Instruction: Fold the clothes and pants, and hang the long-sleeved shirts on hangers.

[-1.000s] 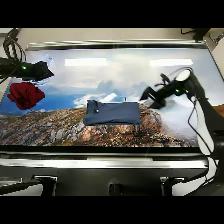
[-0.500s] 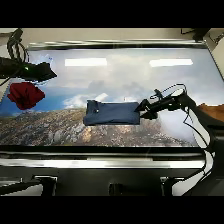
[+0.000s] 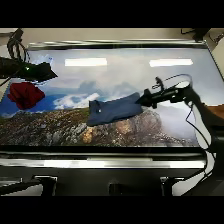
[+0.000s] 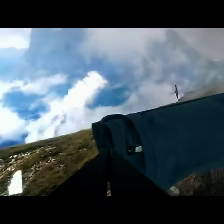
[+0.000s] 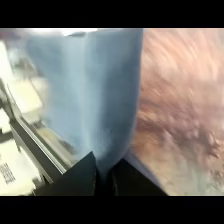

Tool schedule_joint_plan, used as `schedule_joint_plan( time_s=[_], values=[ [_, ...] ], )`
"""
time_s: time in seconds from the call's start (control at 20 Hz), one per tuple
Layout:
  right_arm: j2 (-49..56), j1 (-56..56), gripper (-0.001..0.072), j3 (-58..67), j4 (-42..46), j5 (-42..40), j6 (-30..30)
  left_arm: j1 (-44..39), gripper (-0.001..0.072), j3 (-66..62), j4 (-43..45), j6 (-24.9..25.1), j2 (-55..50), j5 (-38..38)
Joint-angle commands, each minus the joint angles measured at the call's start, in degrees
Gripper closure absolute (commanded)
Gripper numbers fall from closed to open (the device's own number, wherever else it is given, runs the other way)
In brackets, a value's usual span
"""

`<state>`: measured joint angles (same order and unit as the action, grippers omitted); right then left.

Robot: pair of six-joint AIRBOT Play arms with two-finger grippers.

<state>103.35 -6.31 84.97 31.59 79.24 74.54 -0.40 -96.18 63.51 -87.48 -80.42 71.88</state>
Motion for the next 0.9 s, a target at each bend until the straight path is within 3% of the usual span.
schedule_joint_plan(
  time_s=[0.0, 0.35, 0.85],
  values=[
    [-4.3, -7.7, 0.0667, 10.2, 1.2, 4.2, 5.2, 0.0, 0.0686, 0.0, 0.0, 0.1, 0.0, 0.0],
    [-11.5, -33.1, 0.0667, 23.1, 8.7, 7.9, 16.9, 0.0, 0.0686, 0.0, 0.0, 0.1, 0.0, 0.0],
    [-17.6, -59.0, 0.0667, 23.6, 9.8, 6.8, 27.0, 0.0, 0.0686, 0.0, 0.0, 0.1, 0.0, -0.1]
  ],
)
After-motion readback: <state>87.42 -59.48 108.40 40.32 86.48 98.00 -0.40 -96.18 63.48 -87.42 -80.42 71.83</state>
